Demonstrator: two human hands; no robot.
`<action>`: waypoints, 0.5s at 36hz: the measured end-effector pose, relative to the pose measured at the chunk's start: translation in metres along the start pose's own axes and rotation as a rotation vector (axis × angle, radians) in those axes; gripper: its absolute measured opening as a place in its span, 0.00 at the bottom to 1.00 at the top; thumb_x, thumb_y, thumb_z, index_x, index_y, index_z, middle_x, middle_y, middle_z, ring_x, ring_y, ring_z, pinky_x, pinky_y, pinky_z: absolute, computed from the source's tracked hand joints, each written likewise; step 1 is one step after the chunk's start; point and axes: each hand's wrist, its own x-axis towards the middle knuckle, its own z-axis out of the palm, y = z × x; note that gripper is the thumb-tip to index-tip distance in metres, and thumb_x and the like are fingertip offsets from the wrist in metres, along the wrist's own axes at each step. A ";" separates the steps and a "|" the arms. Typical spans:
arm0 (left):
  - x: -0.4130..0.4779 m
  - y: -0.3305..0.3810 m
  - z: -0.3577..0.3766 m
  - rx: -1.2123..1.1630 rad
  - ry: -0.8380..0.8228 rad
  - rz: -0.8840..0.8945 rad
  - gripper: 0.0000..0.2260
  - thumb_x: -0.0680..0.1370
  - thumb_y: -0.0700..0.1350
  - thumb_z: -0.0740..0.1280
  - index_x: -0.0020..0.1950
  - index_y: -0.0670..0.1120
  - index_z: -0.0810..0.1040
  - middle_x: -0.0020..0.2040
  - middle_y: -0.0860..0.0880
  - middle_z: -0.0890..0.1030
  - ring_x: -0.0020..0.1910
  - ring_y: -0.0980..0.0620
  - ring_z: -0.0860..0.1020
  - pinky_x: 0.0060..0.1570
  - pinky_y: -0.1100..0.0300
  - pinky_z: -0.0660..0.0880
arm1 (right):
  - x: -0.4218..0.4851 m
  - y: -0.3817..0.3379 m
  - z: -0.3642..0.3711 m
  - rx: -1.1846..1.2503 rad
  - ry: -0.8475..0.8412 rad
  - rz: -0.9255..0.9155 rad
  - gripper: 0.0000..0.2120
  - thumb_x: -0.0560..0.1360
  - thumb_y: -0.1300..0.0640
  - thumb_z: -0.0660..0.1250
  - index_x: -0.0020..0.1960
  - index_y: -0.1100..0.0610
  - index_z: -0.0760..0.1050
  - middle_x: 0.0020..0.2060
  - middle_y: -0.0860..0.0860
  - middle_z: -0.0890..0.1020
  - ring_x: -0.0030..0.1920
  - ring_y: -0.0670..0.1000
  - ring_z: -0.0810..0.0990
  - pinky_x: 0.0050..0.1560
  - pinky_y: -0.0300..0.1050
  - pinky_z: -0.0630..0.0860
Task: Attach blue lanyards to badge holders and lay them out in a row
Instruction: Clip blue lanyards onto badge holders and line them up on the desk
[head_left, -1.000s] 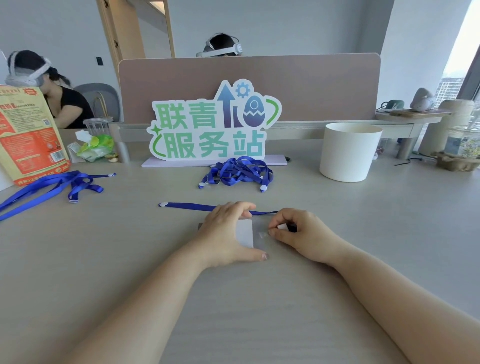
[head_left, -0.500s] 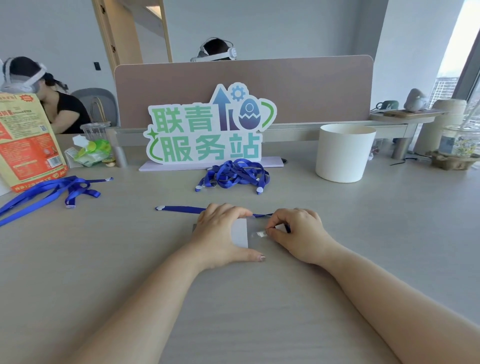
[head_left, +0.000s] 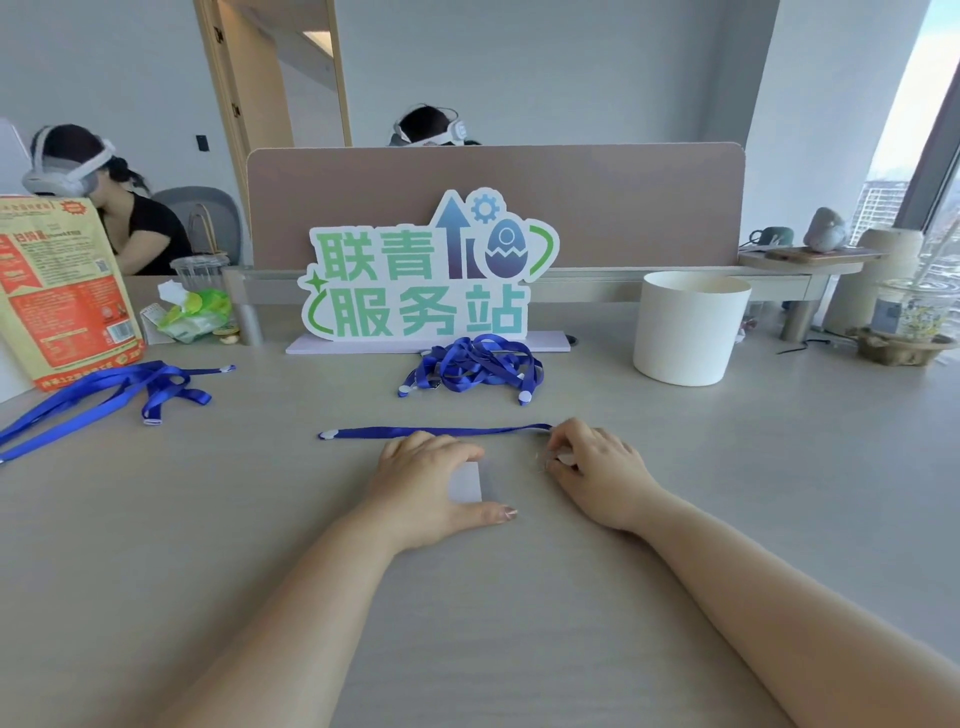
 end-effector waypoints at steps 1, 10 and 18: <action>-0.001 0.000 0.000 0.003 0.008 0.006 0.44 0.55 0.79 0.53 0.66 0.60 0.70 0.65 0.62 0.71 0.65 0.57 0.65 0.63 0.62 0.57 | 0.000 0.000 -0.001 0.003 0.004 0.033 0.15 0.77 0.48 0.60 0.61 0.51 0.66 0.60 0.47 0.75 0.64 0.52 0.69 0.60 0.45 0.63; 0.001 -0.011 0.005 -0.110 0.065 -0.071 0.38 0.56 0.78 0.52 0.58 0.61 0.76 0.60 0.59 0.71 0.62 0.56 0.68 0.62 0.60 0.63 | 0.005 0.018 -0.021 -0.001 -0.082 0.198 0.25 0.76 0.42 0.62 0.70 0.50 0.64 0.58 0.50 0.73 0.60 0.52 0.72 0.60 0.46 0.66; 0.003 -0.011 0.006 -0.147 -0.027 -0.054 0.18 0.72 0.64 0.66 0.60 0.60 0.77 0.55 0.62 0.70 0.62 0.56 0.68 0.64 0.60 0.64 | -0.002 0.037 -0.020 0.006 0.111 0.105 0.14 0.72 0.40 0.67 0.52 0.47 0.77 0.64 0.47 0.69 0.66 0.51 0.66 0.65 0.47 0.63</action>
